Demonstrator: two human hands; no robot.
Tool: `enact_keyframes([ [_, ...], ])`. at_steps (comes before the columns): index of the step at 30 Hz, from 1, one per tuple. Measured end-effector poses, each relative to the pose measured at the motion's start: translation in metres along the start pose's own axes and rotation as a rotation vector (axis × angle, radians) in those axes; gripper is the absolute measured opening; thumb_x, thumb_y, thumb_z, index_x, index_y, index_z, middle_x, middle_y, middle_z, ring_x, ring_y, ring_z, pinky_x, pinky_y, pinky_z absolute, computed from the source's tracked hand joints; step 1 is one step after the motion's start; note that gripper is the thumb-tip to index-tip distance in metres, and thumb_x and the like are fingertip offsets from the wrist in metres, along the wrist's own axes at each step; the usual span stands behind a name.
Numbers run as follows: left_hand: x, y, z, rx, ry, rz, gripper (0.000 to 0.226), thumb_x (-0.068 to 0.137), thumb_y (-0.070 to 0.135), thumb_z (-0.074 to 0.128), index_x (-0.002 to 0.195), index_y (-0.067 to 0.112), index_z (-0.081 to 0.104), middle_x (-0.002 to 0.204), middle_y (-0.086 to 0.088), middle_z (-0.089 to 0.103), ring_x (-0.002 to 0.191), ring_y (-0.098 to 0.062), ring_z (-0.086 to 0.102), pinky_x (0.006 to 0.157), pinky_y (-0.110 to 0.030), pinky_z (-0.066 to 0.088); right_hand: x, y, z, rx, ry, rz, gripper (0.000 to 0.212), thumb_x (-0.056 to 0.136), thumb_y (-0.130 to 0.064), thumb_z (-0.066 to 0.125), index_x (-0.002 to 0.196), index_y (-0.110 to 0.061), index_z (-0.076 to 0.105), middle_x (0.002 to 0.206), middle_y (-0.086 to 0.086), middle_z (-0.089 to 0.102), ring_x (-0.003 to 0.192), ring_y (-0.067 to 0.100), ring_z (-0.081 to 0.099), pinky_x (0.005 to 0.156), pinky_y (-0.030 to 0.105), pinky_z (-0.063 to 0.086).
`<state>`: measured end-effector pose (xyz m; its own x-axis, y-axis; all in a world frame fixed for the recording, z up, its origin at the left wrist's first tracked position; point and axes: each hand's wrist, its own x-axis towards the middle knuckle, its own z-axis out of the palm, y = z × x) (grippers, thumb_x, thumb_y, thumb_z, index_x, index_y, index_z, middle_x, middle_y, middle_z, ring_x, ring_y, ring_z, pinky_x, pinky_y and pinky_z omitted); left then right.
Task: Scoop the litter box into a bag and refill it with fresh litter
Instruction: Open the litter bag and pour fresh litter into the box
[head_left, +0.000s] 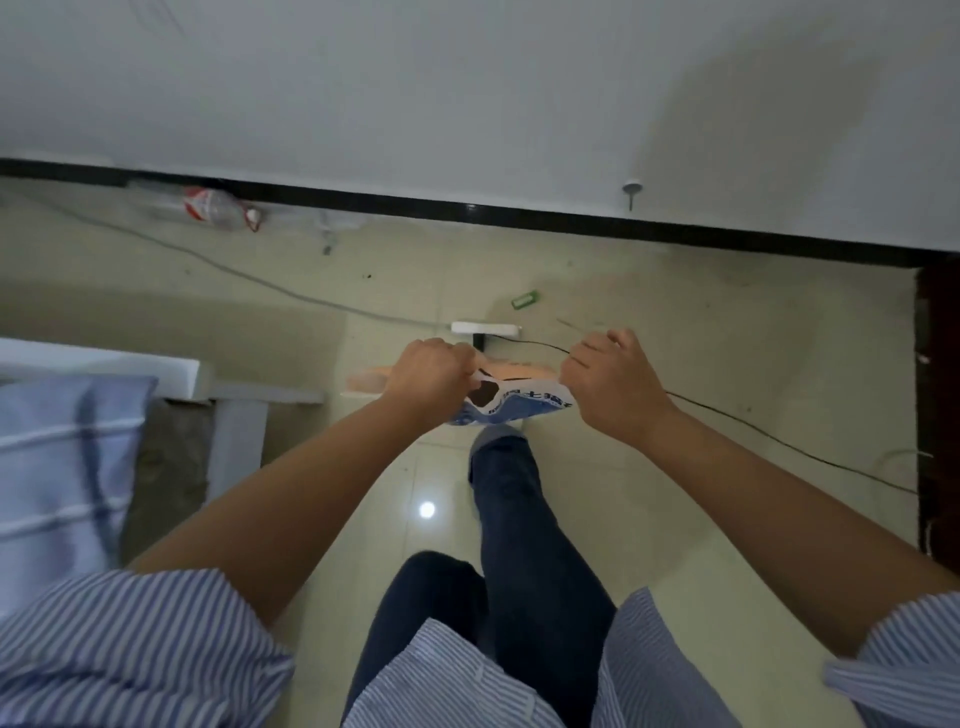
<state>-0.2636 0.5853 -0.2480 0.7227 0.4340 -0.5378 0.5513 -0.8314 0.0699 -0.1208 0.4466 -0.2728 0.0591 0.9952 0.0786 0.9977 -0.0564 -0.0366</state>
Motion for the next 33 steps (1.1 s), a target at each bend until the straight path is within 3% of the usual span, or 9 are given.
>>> enact_keyframes([
  [5, 0.098, -0.058, -0.018, 0.055, -0.045, -0.006, 0.035, 0.096, 0.028, 0.043, 0.126, 0.010, 0.047, 0.114, -0.011, 0.063, 0.104, -0.027, 0.059, 0.088, -0.032, 0.043, 0.100, 0.038, 0.048, 0.042, -0.080, -0.007, 0.014, 0.049, 0.004, 0.063, 0.052, -0.010, 0.061, 0.050, 0.004, 0.058, 0.050, 0.022, 0.057, 0.064, 0.028, 0.023],
  [11, 0.209, -0.122, -0.017, 0.021, -0.020, -0.013, 0.030, 0.097, 0.025, 0.042, 0.121, 0.010, 0.052, 0.111, -0.011, 0.063, 0.102, -0.027, 0.058, 0.084, -0.033, 0.041, 0.191, 0.066, 0.121, 0.072, -0.110, 0.083, 0.027, 0.057, -0.006, 0.033, 0.050, -0.012, 0.058, 0.054, 0.002, 0.060, 0.062, 0.022, 0.048, 0.065, 0.029, 0.024],
  [14, 0.260, -0.147, -0.002, 0.037, -0.037, -0.013, 0.026, 0.096, 0.026, 0.042, 0.110, 0.010, 0.057, 0.105, -0.011, 0.065, 0.097, -0.027, 0.060, 0.080, -0.033, 0.043, 0.223, 0.079, 0.161, 0.017, -0.182, 0.039, 0.010, 0.048, -0.004, 0.060, 0.052, -0.013, 0.062, 0.055, 0.001, 0.062, 0.056, 0.021, 0.057, 0.067, 0.028, 0.024],
  [19, 0.326, -0.177, 0.017, 0.059, -0.078, -0.029, 0.023, 0.096, 0.021, 0.044, 0.109, 0.008, 0.056, 0.102, -0.011, 0.065, 0.093, -0.025, 0.061, 0.081, -0.032, 0.046, 0.275, 0.104, 0.212, 0.024, -0.366, 0.058, 0.028, 0.035, -0.018, 0.085, 0.059, -0.017, 0.071, 0.051, -0.003, 0.063, 0.051, 0.017, 0.058, 0.067, 0.026, 0.034],
  [21, 0.352, -0.185, 0.019, 0.059, -0.081, -0.038, 0.026, 0.095, 0.022, 0.046, 0.116, 0.008, 0.054, 0.102, -0.012, 0.064, 0.093, -0.025, 0.061, 0.083, -0.032, 0.047, 0.291, 0.108, 0.224, 0.016, -0.372, 0.120, 0.029, 0.042, -0.026, 0.085, 0.067, -0.020, 0.072, 0.058, -0.004, 0.065, 0.059, 0.014, 0.060, 0.067, 0.019, 0.044],
  [24, 0.382, -0.189, 0.020, 0.020, -0.085, -0.062, 0.034, 0.094, 0.025, 0.051, 0.122, 0.006, 0.051, 0.110, -0.014, 0.063, 0.101, -0.026, 0.059, 0.087, -0.031, 0.044, 0.311, 0.114, 0.242, 0.075, -0.392, 0.342, 0.022, 0.070, -0.008, 0.068, 0.093, -0.008, 0.066, 0.085, 0.008, 0.065, 0.084, 0.026, 0.059, 0.082, 0.031, 0.043],
  [26, 0.396, -0.191, 0.022, -0.005, -0.046, -0.063, 0.033, 0.096, 0.024, 0.046, 0.122, 0.005, 0.050, 0.112, -0.014, 0.061, 0.104, -0.026, 0.056, 0.087, -0.030, 0.042, 0.321, 0.118, 0.248, 0.103, -0.310, 0.469, 0.022, 0.055, 0.000, 0.069, 0.077, -0.004, 0.064, 0.073, 0.012, 0.064, 0.071, 0.027, 0.061, 0.074, 0.029, 0.047],
  [29, 0.400, -0.198, 0.032, -0.044, -0.017, -0.082, 0.030, 0.098, 0.024, 0.042, 0.122, 0.006, 0.047, 0.114, -0.012, 0.059, 0.107, -0.025, 0.053, 0.091, -0.031, 0.040, 0.326, 0.121, 0.259, 0.165, -0.378, 0.588, 0.029, 0.076, -0.005, 0.065, 0.103, 0.002, 0.057, 0.102, 0.019, 0.060, 0.097, 0.032, 0.055, 0.088, 0.039, 0.040],
  [33, 0.399, -0.207, 0.044, -0.138, 0.040, -0.065, 0.037, 0.097, 0.024, 0.042, 0.132, 0.011, 0.040, 0.130, -0.009, 0.051, 0.122, -0.024, 0.044, 0.105, -0.031, 0.031, 0.318, 0.115, 0.266, 0.258, -0.360, 0.736, 0.042, 0.065, -0.001, 0.075, 0.102, 0.007, 0.058, 0.099, 0.026, 0.062, 0.087, 0.039, 0.061, 0.078, 0.044, 0.047],
])
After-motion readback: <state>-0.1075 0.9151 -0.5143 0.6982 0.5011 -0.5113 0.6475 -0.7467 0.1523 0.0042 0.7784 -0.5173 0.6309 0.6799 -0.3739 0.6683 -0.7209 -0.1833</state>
